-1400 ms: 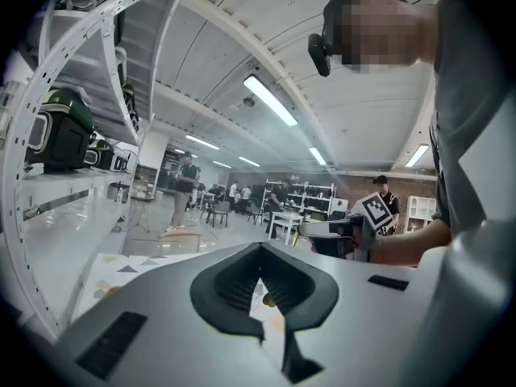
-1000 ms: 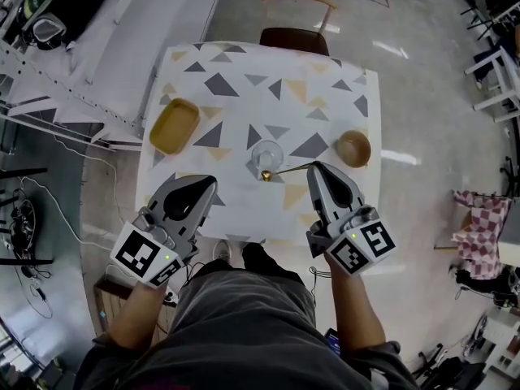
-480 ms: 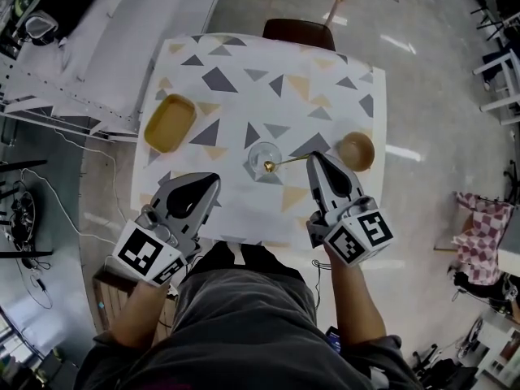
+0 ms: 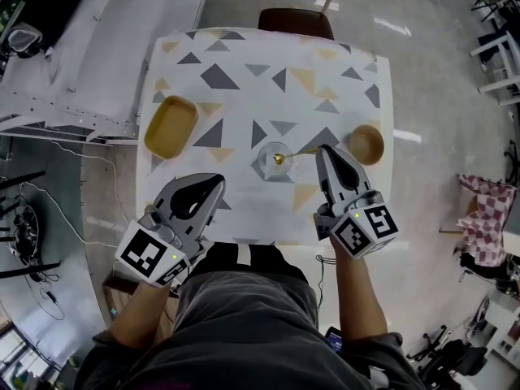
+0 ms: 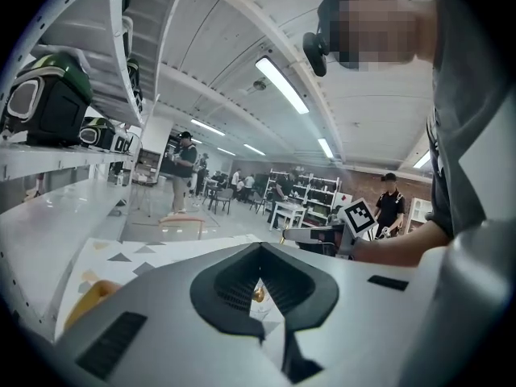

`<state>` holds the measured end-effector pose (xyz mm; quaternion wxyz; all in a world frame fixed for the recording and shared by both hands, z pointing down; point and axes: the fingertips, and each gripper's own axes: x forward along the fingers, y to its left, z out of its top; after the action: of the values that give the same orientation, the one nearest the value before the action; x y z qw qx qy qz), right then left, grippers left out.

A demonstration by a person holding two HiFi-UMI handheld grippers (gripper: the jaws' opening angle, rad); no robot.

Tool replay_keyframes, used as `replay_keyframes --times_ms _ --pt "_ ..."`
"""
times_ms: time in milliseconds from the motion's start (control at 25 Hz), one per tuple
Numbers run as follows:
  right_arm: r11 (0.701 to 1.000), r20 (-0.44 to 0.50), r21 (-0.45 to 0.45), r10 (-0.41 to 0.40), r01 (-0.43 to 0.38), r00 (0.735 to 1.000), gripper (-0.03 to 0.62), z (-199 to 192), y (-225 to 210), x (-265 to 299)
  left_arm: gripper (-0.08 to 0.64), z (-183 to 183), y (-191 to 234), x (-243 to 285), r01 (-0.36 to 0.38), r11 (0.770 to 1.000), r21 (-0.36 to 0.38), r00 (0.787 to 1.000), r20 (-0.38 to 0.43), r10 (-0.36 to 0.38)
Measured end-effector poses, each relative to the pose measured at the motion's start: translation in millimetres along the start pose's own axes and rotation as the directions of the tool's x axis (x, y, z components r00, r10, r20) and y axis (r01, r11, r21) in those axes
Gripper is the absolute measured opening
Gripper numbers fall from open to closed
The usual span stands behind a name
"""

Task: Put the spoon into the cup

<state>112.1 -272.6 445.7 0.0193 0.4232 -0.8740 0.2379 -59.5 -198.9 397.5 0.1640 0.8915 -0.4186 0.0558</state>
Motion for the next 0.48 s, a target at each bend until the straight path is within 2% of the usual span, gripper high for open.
replay_keyframes --times_ms 200,480 --pt "0.998 -0.027 0.0 -0.057 0.057 0.998 0.023 -21 -6 10 0.014 -12 12 3 0.055 0.998 -0.006 0.998 -0.03 -0.055" --pt "0.995 -0.049 0.002 -0.097 0.097 0.994 0.023 -46 -5 25 0.014 -26 27 -2 0.081 0.997 -0.016 0.995 -0.054 -0.081"
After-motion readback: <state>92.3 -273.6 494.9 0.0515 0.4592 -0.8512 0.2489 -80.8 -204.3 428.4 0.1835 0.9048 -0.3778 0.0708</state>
